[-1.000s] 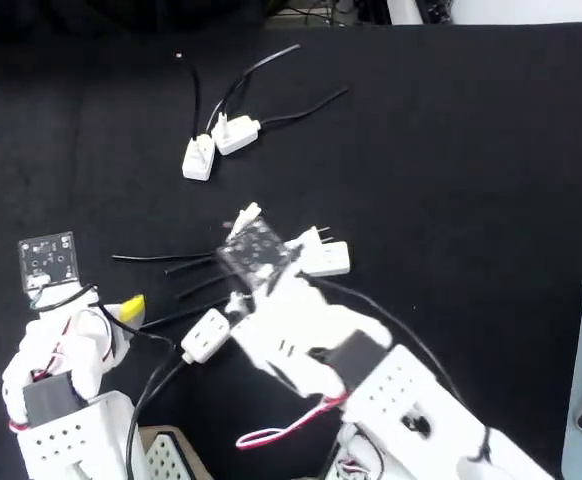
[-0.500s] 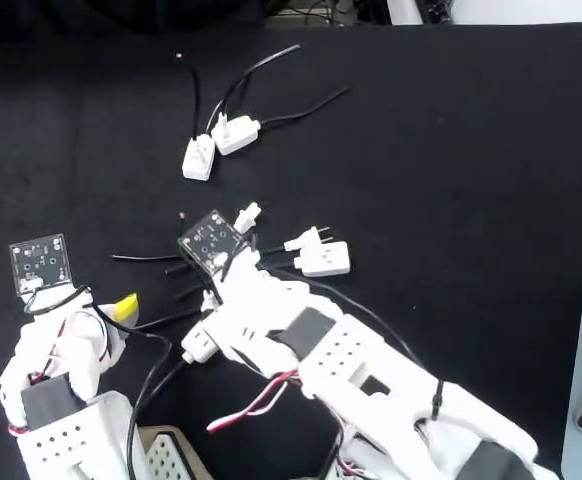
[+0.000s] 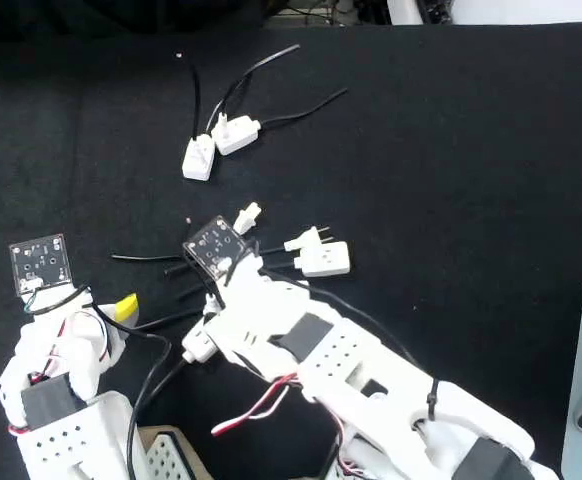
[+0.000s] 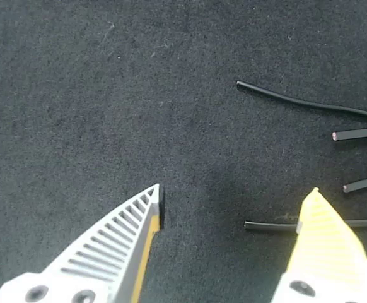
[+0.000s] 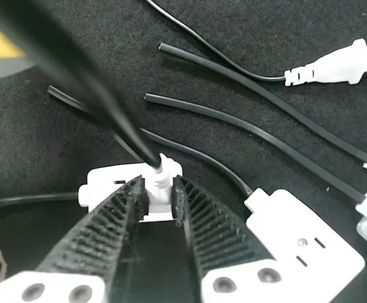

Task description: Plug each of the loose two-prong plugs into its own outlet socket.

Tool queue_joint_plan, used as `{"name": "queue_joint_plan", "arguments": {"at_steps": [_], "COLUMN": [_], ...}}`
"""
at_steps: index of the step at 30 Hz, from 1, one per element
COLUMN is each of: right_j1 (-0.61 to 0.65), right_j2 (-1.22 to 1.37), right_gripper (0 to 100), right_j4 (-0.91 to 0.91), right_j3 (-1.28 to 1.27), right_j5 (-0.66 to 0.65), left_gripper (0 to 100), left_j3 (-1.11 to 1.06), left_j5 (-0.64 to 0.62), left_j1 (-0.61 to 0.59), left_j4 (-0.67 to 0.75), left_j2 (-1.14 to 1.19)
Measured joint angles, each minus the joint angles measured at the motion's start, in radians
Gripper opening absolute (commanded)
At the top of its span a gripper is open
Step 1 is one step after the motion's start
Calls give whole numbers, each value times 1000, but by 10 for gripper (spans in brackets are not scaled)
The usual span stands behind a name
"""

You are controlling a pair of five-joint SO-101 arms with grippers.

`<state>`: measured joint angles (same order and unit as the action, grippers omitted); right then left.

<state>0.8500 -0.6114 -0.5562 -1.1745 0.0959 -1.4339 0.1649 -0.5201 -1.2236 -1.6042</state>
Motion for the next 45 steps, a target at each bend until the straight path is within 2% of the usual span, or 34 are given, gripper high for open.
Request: {"name": "queue_joint_plan", "arguments": {"at_steps": [11, 20, 31, 37, 45], "right_j1": [0, 0, 0, 0, -17], "right_j2": [8, 0, 137, 104, -106], "right_gripper": [12, 12, 12, 12, 12], "right_j4": [64, 66, 58, -12, -269], "right_j3": [-91, -109, -17, 9, 195], "right_j5": [2, -75, -87, -87, -107], "left_gripper": [339, 339, 339, 339, 339], "left_j3": [0, 0, -15, -15, -15], "left_j5": [0, 0, 0, 0, 0], "left_j1": [0, -2, -2, -2, -5], "left_j4": [0, 0, 0, 0, 0], "left_j2": [0, 0, 0, 0, 0]}}
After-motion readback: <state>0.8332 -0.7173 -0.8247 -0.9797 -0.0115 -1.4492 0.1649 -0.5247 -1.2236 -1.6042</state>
